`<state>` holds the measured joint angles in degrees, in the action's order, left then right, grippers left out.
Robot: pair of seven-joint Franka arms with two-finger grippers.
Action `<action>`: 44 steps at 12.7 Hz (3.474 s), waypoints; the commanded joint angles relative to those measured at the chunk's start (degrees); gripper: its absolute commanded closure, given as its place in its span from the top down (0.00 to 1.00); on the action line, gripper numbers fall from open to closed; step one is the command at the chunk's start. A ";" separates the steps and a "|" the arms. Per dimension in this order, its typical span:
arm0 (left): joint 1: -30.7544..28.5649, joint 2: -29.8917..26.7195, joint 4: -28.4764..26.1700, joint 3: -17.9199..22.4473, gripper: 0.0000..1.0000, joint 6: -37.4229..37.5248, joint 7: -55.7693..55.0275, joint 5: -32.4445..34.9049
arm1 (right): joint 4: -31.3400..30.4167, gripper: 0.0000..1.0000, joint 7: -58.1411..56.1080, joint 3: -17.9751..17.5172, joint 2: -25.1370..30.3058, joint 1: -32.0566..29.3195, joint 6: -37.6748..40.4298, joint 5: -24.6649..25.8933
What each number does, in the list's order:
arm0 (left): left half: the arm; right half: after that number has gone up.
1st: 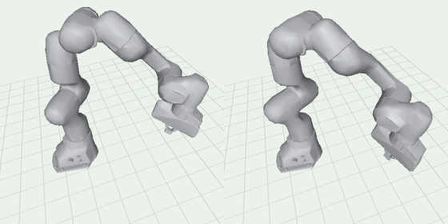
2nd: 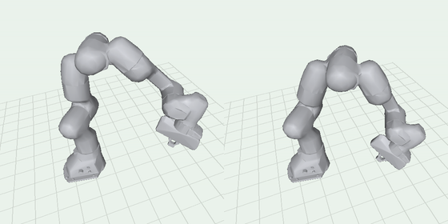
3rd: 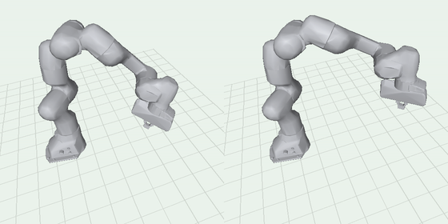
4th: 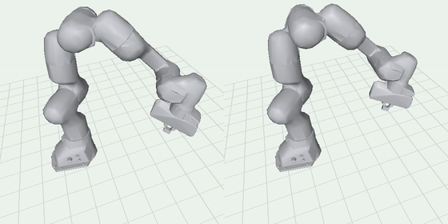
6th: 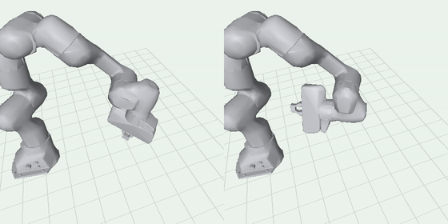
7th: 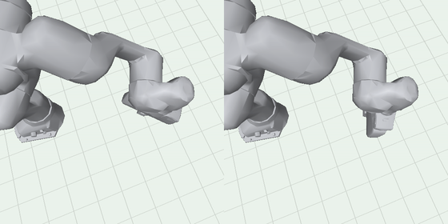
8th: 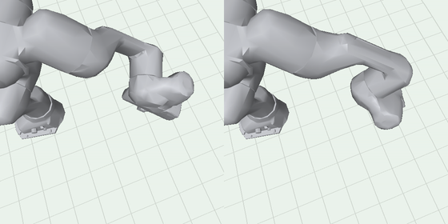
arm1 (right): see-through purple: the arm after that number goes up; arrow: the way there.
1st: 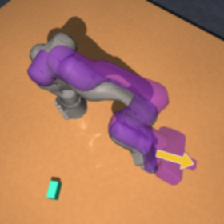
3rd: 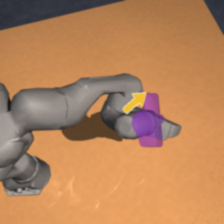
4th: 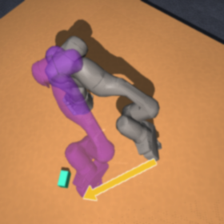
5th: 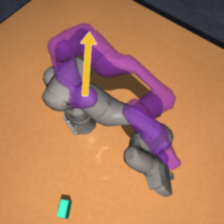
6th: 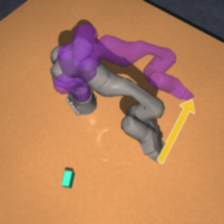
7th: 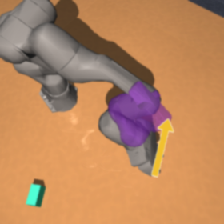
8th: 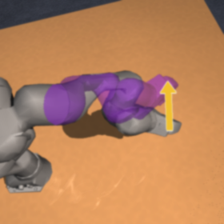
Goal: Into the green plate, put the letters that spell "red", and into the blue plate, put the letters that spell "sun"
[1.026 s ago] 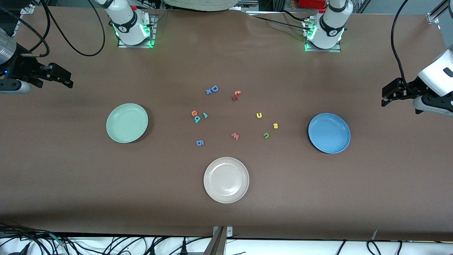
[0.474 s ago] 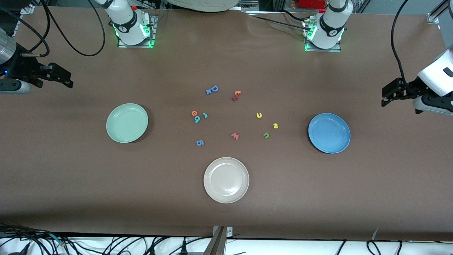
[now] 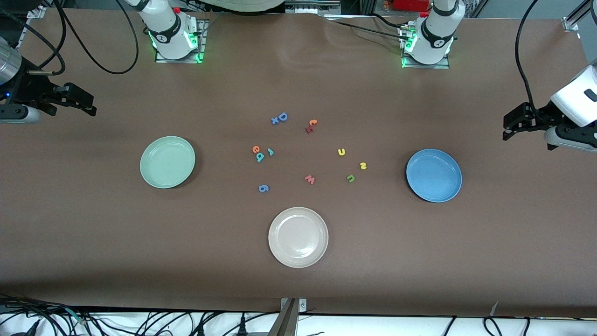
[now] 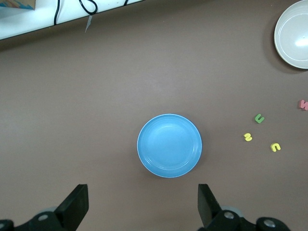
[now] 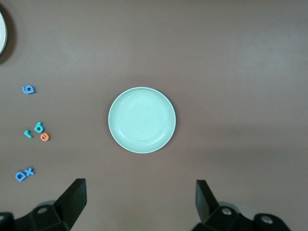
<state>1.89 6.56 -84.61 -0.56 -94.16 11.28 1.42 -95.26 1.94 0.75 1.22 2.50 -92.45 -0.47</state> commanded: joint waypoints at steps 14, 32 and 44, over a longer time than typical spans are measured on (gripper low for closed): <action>0.22 -0.76 -0.38 0.48 1.00 0.64 -0.12 -1.42 | 0.52 1.00 -0.80 0.13 0.45 -0.04 0.95 -0.85; 0.40 -0.76 -0.38 0.48 1.00 0.64 -0.21 -1.33 | -0.36 1.00 11.46 -0.57 -10.08 16.72 1.67 -1.20; 0.22 0.47 -3.96 0.56 1.00 -1.36 0.06 -1.33 | -9.67 0.99 27.21 -1.10 -29.16 32.03 -36.99 -1.29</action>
<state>1.78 7.32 -86.35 -0.19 -94.17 11.28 1.41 -102.95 26.00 -0.57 -27.10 32.79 -124.78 -1.10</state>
